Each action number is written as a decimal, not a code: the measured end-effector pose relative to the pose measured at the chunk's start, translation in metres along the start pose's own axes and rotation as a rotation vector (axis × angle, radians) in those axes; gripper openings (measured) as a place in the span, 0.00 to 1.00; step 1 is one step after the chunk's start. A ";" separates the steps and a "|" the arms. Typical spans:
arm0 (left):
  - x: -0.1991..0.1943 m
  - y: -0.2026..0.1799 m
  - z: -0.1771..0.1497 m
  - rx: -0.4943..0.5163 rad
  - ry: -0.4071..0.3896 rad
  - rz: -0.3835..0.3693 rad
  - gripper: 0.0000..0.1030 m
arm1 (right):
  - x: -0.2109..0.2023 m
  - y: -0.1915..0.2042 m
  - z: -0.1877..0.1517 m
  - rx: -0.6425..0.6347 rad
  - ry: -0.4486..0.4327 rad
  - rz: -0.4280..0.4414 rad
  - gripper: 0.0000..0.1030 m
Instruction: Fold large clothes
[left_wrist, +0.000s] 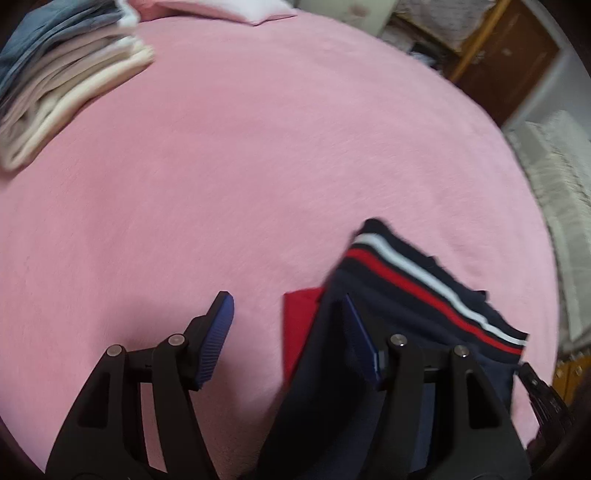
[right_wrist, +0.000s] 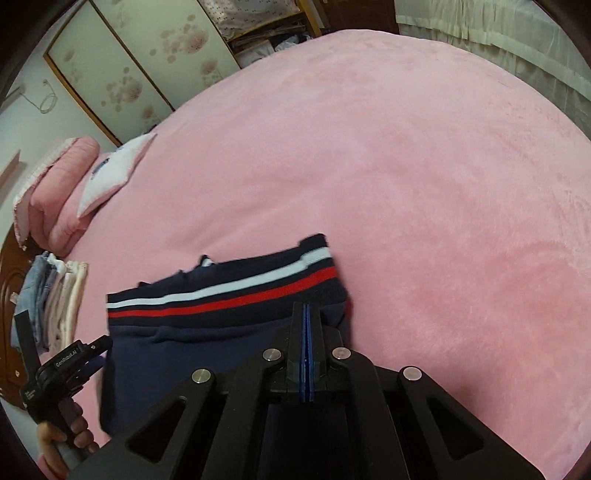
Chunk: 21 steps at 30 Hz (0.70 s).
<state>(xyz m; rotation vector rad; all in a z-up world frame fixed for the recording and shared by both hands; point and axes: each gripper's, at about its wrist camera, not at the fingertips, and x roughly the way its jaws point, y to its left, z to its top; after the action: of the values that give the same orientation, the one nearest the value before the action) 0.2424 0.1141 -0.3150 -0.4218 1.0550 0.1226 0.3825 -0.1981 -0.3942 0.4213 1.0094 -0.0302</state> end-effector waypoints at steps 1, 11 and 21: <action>-0.001 -0.001 0.003 0.016 -0.013 -0.015 0.57 | 0.003 0.000 0.000 0.002 0.008 -0.002 0.13; 0.039 -0.038 0.027 0.171 -0.018 -0.066 0.17 | 0.013 -0.003 0.005 -0.018 0.054 -0.020 0.18; 0.022 -0.038 0.029 0.107 0.028 -0.034 0.05 | 0.022 0.006 0.003 -0.039 0.078 -0.019 0.29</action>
<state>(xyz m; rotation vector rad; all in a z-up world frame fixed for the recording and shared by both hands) 0.2877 0.0888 -0.3115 -0.3451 1.0758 0.0299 0.3982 -0.1905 -0.4088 0.3794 1.0895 -0.0105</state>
